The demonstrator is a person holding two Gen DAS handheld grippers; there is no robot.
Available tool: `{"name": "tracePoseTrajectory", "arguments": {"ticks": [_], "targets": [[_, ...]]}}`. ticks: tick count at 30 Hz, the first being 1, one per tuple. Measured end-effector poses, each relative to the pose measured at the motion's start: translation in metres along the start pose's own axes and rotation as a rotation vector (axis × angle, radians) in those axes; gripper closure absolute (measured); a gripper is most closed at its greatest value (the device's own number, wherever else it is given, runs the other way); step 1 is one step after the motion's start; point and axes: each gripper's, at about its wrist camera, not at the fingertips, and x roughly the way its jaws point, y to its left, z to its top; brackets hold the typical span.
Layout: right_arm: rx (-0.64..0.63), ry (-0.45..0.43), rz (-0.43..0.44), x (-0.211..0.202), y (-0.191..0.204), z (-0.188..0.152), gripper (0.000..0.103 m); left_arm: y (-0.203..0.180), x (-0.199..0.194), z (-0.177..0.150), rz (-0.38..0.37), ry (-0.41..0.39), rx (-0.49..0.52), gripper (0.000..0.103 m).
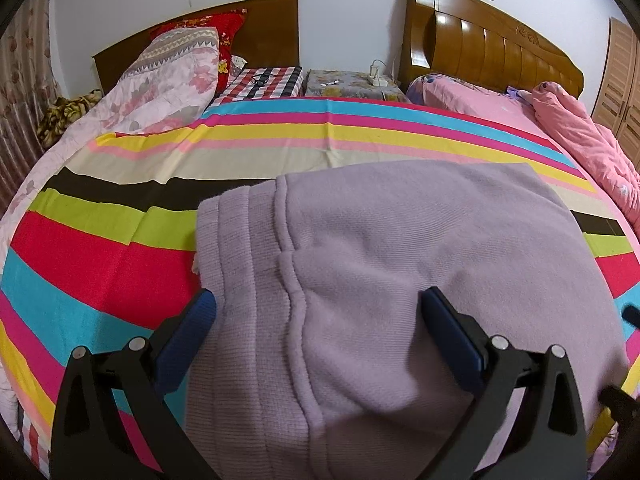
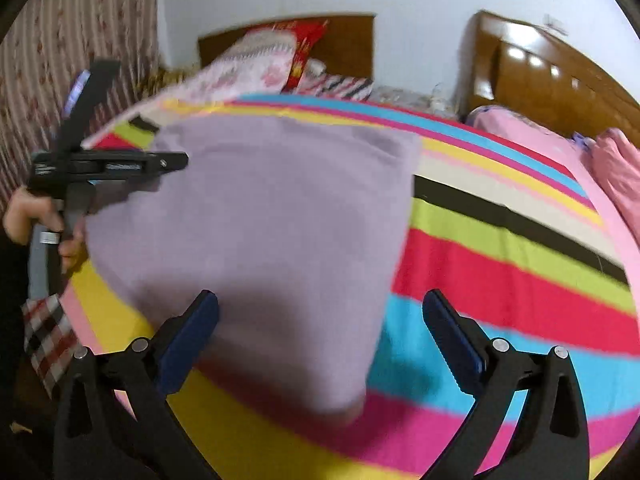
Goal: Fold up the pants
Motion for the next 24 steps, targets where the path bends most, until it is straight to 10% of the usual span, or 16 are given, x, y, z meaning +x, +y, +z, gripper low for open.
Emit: {"name": "tracePoseTrajectory", "arguments": {"ticks": [14, 24], "targets": [[0.1, -0.023, 0.018, -0.048, -0.013, -0.022, 0.005, -0.003, -0.04, -0.01, 0.062, -0.052, -0.088, 0.002], [0.208, -0.192, -0.01, -0.115, -0.034, -0.021, 0.005, -0.004, -0.194, -0.031, 0.332, -0.386, 0.04, 0.001]]}}
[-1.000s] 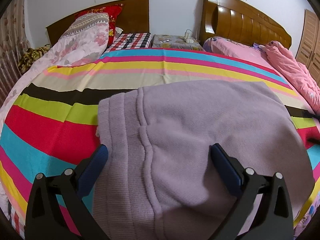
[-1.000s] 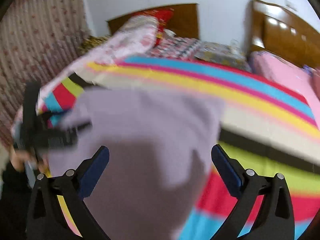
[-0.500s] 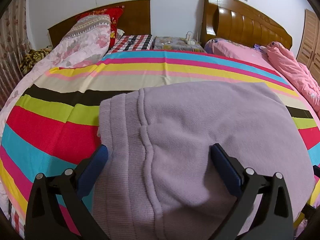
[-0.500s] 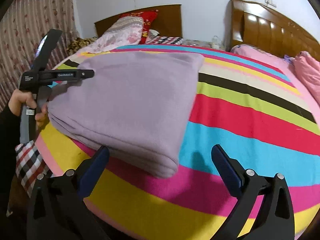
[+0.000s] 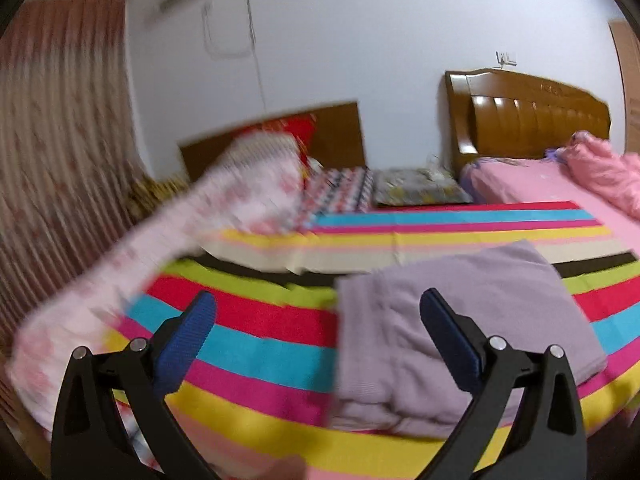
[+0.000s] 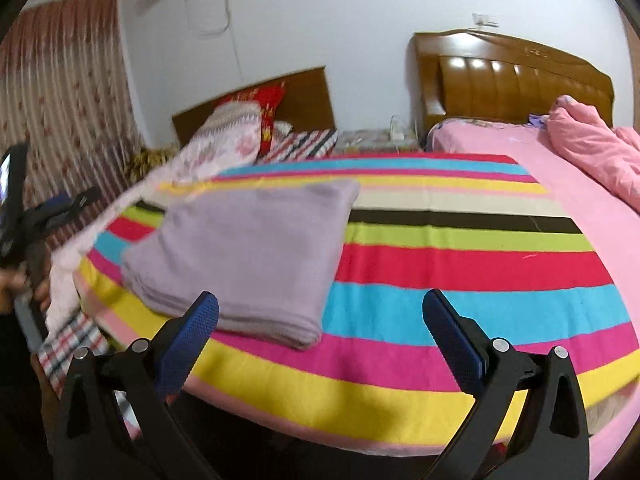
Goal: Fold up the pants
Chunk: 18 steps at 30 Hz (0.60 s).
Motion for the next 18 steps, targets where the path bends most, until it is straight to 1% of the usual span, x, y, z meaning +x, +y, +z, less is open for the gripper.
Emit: {"name": "tracePoseTrajectory", "arguments": {"ticks": [3, 5, 7, 8, 10, 11, 12, 14, 18], "targets": [[0.028, -0.043, 0.023, -0.008, 0.004, 0.008, 0.004, 0.0, -0.025, -0.001, 0.071, -0.042, 0.036, 0.001], [0.023, -0.06, 0.04, -0.013, 0.012, 0.01, 0.004, -0.007, -0.037, -0.011, 0.115, -0.064, 0.055, 0.001], [0.002, -0.057, 0.04, -0.014, 0.023, 0.009, 0.004, -0.012, -0.042, -0.019, 0.134, -0.069, 0.06, 0.001], [-0.018, -0.055, 0.032, -0.015, 0.031, 0.006, 0.004, -0.013, -0.043, -0.025, 0.119, -0.049, 0.036, 0.001], [-0.048, -0.052, 0.022, -0.014, 0.04, 0.001, 0.004, -0.014, -0.038, -0.035, 0.056, 0.026, -0.04, 0.001], [-0.073, -0.054, 0.008, -0.012, 0.048, -0.004, 0.004, -0.013, -0.034, -0.042, 0.016, 0.082, -0.09, 0.001], [-0.087, -0.055, -0.001, -0.012, 0.054, -0.008, 0.004, -0.014, -0.03, -0.049, -0.013, 0.12, -0.126, 0.001], [-0.118, -0.034, 0.0, -0.005, 0.063, -0.017, 0.005, -0.02, -0.025, -0.061, -0.052, 0.156, -0.143, 0.001], [-0.153, 0.035, 0.004, 0.012, 0.076, -0.033, 0.004, -0.047, -0.019, -0.08, -0.062, 0.187, -0.096, 0.001]]}}
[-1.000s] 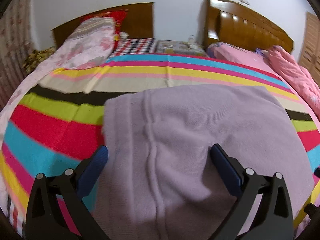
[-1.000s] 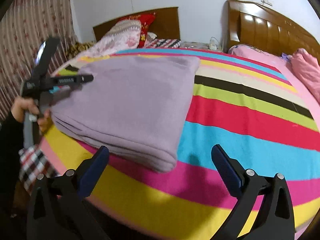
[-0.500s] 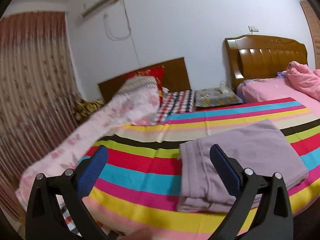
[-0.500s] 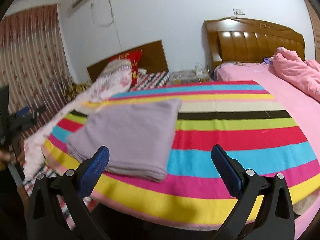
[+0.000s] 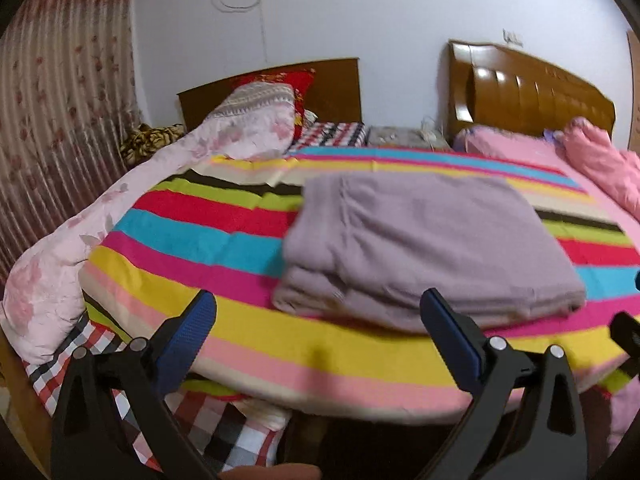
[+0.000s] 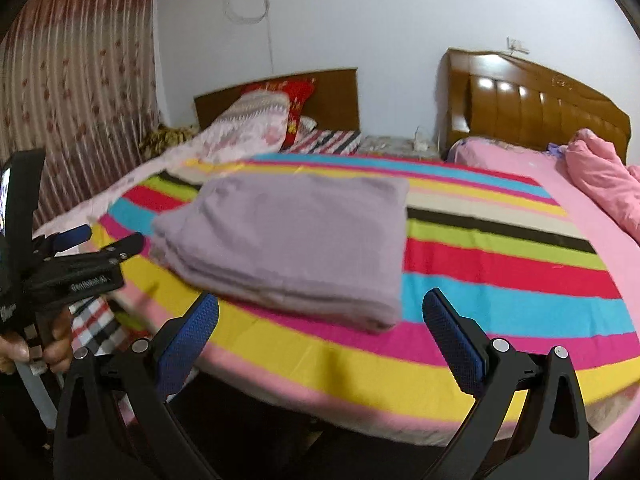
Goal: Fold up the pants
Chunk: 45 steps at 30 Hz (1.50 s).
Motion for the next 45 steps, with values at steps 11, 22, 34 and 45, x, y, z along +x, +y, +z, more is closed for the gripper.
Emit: {"name": "tracePoseTrajectory", "arguments": {"ticks": [11, 22, 34, 45], "targets": [[-0.007, 0.072, -0.035, 0.018, 0.006, -0.011, 0.005, -0.012, 0.02, -0.035, -0.059, 0.103, -0.043, 0.001], [0.024, 0.079, -0.026, 0.021, 0.0, -0.011, 0.005, -0.019, 0.016, -0.038, -0.036, 0.098, -0.025, 0.001], [0.029, 0.073, -0.017, 0.02, -0.003, -0.01, 0.005, -0.022, 0.011, -0.036, -0.045, 0.076, 0.002, 0.001], [0.03, 0.085, -0.01, 0.02, -0.005, -0.011, 0.005, -0.022, 0.01, -0.036, -0.05, 0.074, -0.005, 0.001]]}}
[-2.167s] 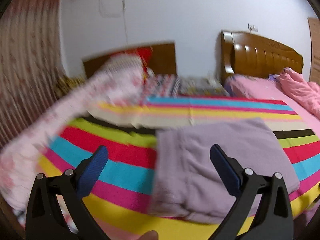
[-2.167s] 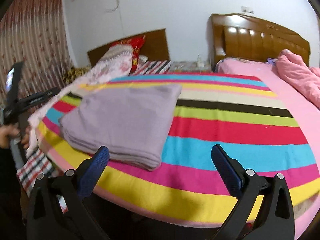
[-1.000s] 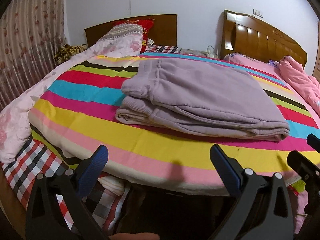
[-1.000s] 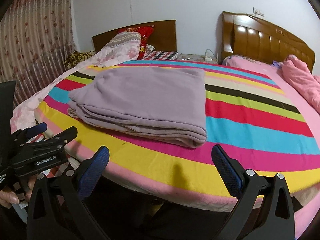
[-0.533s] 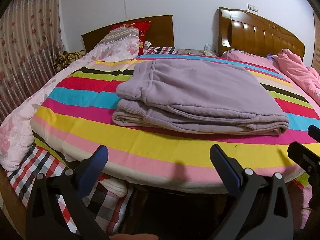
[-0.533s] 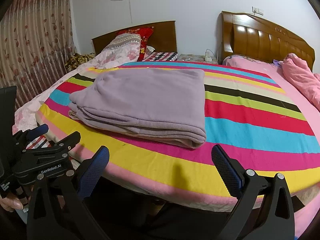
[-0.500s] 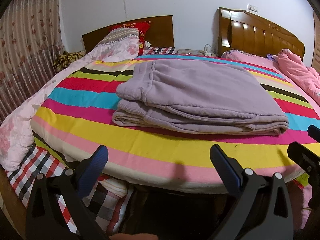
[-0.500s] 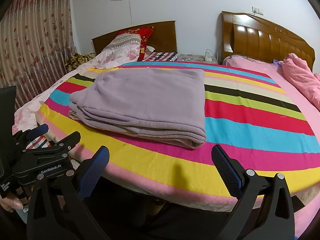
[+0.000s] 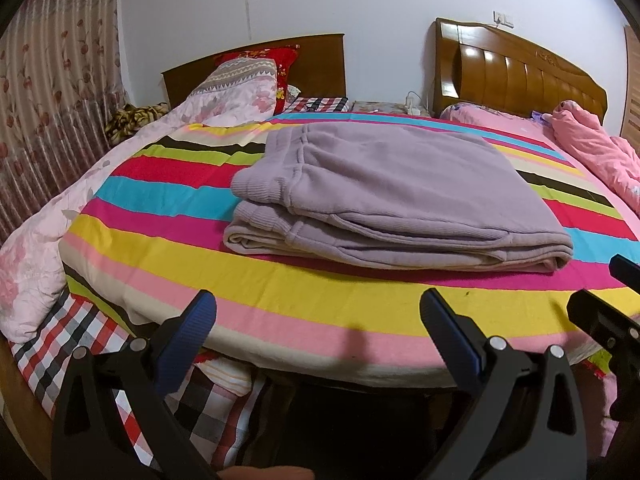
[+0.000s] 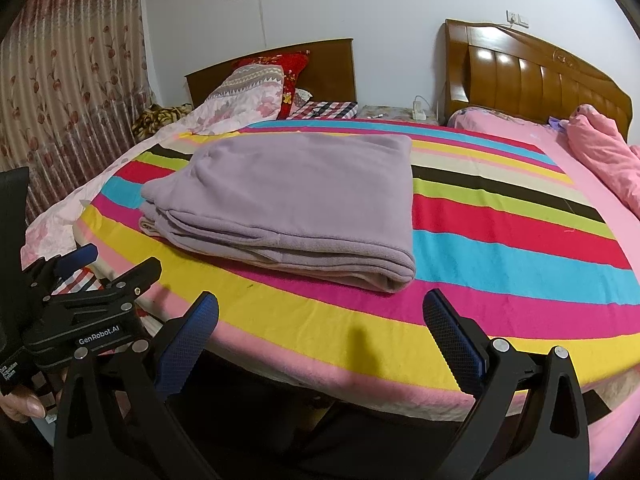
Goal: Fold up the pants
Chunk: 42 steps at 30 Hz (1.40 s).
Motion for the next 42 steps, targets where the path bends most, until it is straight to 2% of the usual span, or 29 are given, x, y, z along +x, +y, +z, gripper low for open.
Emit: {"name": "tracePoseTrajectory", "arguments": {"ticks": [42], "targets": [[0.008, 0.007, 0.003, 0.0021, 0.0026, -0.0036, 0.005, 0.0004, 0.0001, -0.0011, 0.002, 0.004, -0.003, 0.001]]}}
